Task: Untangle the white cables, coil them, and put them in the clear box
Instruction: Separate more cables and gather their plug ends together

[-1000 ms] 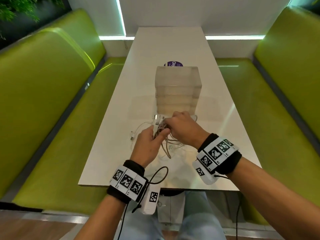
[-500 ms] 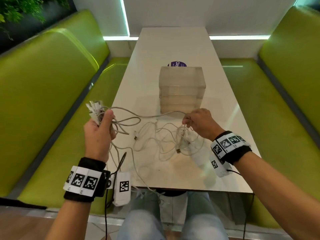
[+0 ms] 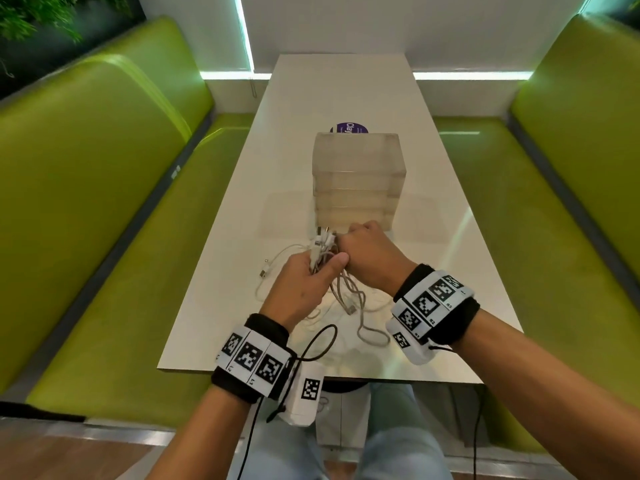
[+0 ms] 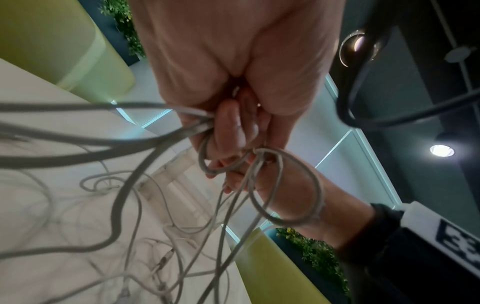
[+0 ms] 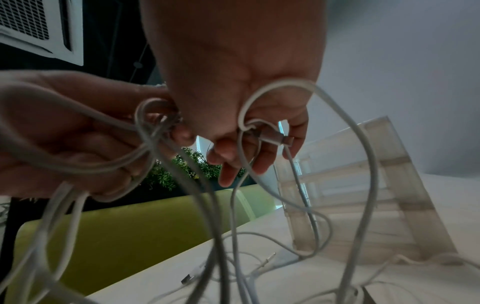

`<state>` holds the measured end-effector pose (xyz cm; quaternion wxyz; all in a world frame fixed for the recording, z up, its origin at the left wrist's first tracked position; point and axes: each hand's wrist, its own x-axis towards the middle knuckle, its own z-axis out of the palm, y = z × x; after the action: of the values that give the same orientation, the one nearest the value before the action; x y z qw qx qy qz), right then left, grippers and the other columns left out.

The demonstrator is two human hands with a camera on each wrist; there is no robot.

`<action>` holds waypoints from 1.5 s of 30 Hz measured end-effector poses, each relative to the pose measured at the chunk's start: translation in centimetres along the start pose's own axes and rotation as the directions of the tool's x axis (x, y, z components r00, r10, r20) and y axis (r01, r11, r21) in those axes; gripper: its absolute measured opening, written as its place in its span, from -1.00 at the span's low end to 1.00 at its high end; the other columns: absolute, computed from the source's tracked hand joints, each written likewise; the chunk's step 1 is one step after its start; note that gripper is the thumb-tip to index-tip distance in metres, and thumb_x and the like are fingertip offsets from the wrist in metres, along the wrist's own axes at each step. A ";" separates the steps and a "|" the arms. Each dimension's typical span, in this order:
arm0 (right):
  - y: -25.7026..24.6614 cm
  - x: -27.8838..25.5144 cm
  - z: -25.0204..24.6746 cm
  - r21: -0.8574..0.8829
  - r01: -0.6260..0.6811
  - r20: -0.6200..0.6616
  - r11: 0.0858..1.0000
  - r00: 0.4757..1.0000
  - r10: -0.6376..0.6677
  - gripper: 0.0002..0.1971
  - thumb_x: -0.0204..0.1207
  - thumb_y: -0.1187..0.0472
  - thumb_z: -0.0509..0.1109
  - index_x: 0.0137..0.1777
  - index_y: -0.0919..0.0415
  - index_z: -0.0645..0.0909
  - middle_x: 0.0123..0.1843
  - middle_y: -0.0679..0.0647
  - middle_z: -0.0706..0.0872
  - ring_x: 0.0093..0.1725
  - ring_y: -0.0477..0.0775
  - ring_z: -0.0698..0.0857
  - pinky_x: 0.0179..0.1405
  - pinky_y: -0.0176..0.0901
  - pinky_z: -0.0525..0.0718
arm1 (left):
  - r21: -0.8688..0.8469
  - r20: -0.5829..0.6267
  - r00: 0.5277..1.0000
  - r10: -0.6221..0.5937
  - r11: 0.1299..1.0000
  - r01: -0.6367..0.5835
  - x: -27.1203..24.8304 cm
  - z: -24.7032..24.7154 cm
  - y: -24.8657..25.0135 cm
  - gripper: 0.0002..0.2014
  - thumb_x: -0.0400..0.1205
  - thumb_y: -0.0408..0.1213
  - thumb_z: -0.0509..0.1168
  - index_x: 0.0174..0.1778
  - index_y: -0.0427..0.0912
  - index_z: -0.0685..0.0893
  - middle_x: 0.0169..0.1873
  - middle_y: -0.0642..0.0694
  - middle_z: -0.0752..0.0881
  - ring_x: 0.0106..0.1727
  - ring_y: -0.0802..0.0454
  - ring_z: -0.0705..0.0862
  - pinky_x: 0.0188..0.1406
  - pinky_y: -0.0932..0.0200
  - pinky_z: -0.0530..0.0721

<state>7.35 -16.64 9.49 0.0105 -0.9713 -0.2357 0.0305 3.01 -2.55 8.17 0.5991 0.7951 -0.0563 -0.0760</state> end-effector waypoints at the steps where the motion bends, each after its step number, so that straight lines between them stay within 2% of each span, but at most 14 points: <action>1: 0.0 0.1 0.0 -0.016 0.001 -0.001 1.000 1.000 -0.001 -0.79 0.60 0.24 0.11 0.11 0.19 0.55 0.02 0.13 0.71 0.15 0.19 0.56 0.18 0.04 0.34 | 0.017 0.018 1.000 0.005 1.000 -0.005 -0.1 -0.2 0.0 -0.69 0.64 -0.13 0.32 -0.37 -0.17 0.48 -0.61 0.10 0.35 -0.55 0.09 0.28 -0.44 0.08 0.29; 5: 0.7 0.5 0.6 0.164 0.020 -0.070 0.986 0.997 -0.009 -0.79 0.67 0.12 0.16 0.09 0.14 0.61 -0.02 0.07 0.71 0.07 0.13 0.56 0.13 0.04 0.38 | -0.016 -0.063 0.997 0.036 0.999 -0.037 -0.4 -1.4 0.1 -0.69 0.66 -0.24 0.29 -0.32 -0.38 0.52 -0.56 -0.08 0.36 -0.58 0.08 0.26 -0.54 0.17 0.25; 8: 3.3 0.7 2.1 0.318 -0.007 -0.092 0.948 0.995 0.039 -0.82 0.64 0.13 0.25 0.00 0.15 0.66 -0.05 0.02 0.71 0.00 0.10 0.60 0.03 -0.01 0.48 | -0.130 -0.254 0.967 -0.009 0.991 -0.024 -0.8 -4.2 0.1 -0.71 0.66 -0.33 0.28 -0.41 -0.21 0.52 -0.66 0.08 0.39 -0.65 0.15 0.27 -0.63 0.27 0.25; 10: 5.3 0.5 3.1 0.391 -0.061 -0.076 0.919 0.992 0.098 -0.85 0.61 0.22 0.29 -0.01 0.20 0.69 -0.04 0.10 0.72 0.00 0.19 0.65 0.01 0.04 0.56 | -0.190 -0.294 0.955 -0.031 0.981 -0.027 -0.9 -6.4 0.1 -0.69 0.66 -0.35 0.28 -0.43 -0.14 0.48 -0.69 0.14 0.35 -0.66 0.16 0.25 -0.62 0.27 0.24; 14: 6.1 0.2 3.9 0.498 -0.074 -0.109 0.864 0.983 0.147 -0.75 0.55 0.16 0.39 0.20 0.12 0.64 0.11 0.09 0.66 0.16 0.14 0.62 0.19 0.07 0.56 | -0.124 -0.160 0.987 -0.007 0.992 -0.013 -1.6 -7.6 0.1 -0.73 0.68 -0.33 0.26 -0.36 -0.22 0.49 -0.65 0.07 0.32 -0.63 0.12 0.22 -0.61 0.23 0.21; 18: 2.9 -1.4 1.3 0.604 0.120 -0.241 0.788 0.970 0.037 -0.44 0.55 0.02 0.39 0.54 -0.04 0.35 0.49 0.02 0.45 0.47 0.01 0.38 0.46 -0.16 0.33 | -0.091 -0.003 1.000 -0.001 0.996 0.001 -2.6 -6.4 0.4 -0.77 0.67 -0.32 0.26 -0.28 -0.34 0.53 -0.62 0.04 0.31 -0.60 0.11 0.23 -0.62 0.22 0.23; 21: -0.4 -3.2 -1.3 0.768 0.153 -0.103 0.621 0.988 -0.115 -0.32 0.48 -0.07 0.41 0.58 -0.20 0.23 0.58 -0.12 0.37 0.44 -0.13 0.45 0.40 -0.29 0.44 | -0.080 0.092 0.996 -0.008 0.997 0.016 -3.3 -5.8 0.5 -0.75 0.65 -0.33 0.27 -0.24 -0.47 0.54 -0.63 0.02 0.32 -0.60 0.09 0.26 -0.62 0.19 0.26; 24: -2.3 -4.1 -1.6 0.882 0.033 0.051 0.471 0.985 -0.165 -0.30 0.38 -0.05 0.53 0.52 -0.16 0.37 0.46 -0.10 0.54 0.25 -0.10 0.66 0.30 -0.13 0.61 | -0.152 0.143 0.990 -0.009 0.988 0.031 -3.8 -5.0 1.0 -0.84 0.64 -0.33 0.28 -0.25 -0.24 0.67 -0.63 0.03 0.35 -0.62 0.11 0.26 -0.64 0.24 0.26; 27: -3.3 -4.4 -0.8 0.927 -0.013 0.061 0.375 0.991 -0.116 -0.51 0.35 0.06 0.58 0.29 0.09 0.61 0.18 -0.02 0.73 0.08 -0.04 0.75 0.22 0.04 0.68 | -0.211 0.094 0.995 -0.019 0.977 0.039 -3.7 -4.5 0.8 -0.83 0.64 -0.29 0.29 -0.10 -0.33 0.71 -0.66 0.09 0.39 -0.63 0.15 0.27 -0.66 0.31 0.27; 31: -4.1 -5.3 0.1 0.964 -0.073 0.095 0.257 0.993 -0.075 -0.77 0.52 0.22 0.43 0.12 0.31 0.65 0.00 0.19 0.80 0.01 0.19 0.78 0.10 0.17 0.73 | -0.279 0.098 0.995 0.031 0.960 -0.002 -3.4 -4.2 0.0 -0.81 0.54 -0.05 0.44 -0.17 -0.10 0.72 -0.51 -0.18 0.49 -0.50 -0.11 0.37 -0.51 0.09 0.35; 35: -3.7 -5.9 0.3 0.975 -0.071 0.083 0.210 0.995 -0.049 -0.83 0.56 0.31 0.38 0.00 0.45 0.56 -0.15 0.23 0.77 -0.13 0.15 0.77 0.05 0.16 0.71 | -0.570 0.131 0.991 0.027 0.820 0.053 -3.2 -4.8 -0.9 -0.60 0.38 0.14 0.50 -0.07 -0.10 0.70 -0.57 0.10 0.33 -0.60 0.18 0.24 -0.62 0.32 0.28; 39: -2.8 -6.6 1.0 0.979 -0.074 0.087 0.192 0.994 -0.061 -0.87 0.48 0.35 0.46 -0.07 0.41 0.59 -0.10 0.34 0.76 -0.07 0.21 0.75 0.13 0.18 0.68 | -0.692 0.018 1.000 -0.013 0.722 0.022 -3.0 -5.7 -0.8 -0.80 0.61 -0.11 0.24 -0.13 -0.20 0.59 -0.58 0.09 0.30 -0.62 0.22 0.22 -0.67 0.36 0.27; 42: -2.7 -7.3 2.0 0.950 -0.119 0.166 0.288 0.976 -0.143 -0.84 0.43 0.30 0.53 -0.10 0.36 0.63 -0.03 0.31 0.77 0.02 0.26 0.76 0.16 0.10 0.69 | -0.708 -0.041 0.998 -0.053 0.706 0.008 -2.9 -6.3 -0.3 -0.82 0.65 -0.20 0.15 -0.20 -0.20 0.53 -0.61 0.09 0.28 -0.63 0.21 0.20 -0.69 0.35 0.23; 45: -3.1 -7.9 3.4 0.887 -0.173 0.267 0.428 0.948 -0.172 -0.84 0.38 0.22 0.58 -0.15 0.25 0.67 -0.11 0.08 0.78 -0.11 0.00 0.75 0.02 -0.16 0.70 | -0.699 -0.050 0.997 -0.062 0.715 0.010 -2.9 -6.4 0.0 -0.79 0.71 -0.23 0.10 -0.21 -0.19 0.52 -0.62 0.09 0.28 -0.64 0.21 0.19 -0.70 0.35 0.23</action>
<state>-1.33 -17.48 6.64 0.4900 -0.7953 -0.1807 0.3077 1.39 4.02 10.02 0.8547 0.5134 0.0130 -0.0754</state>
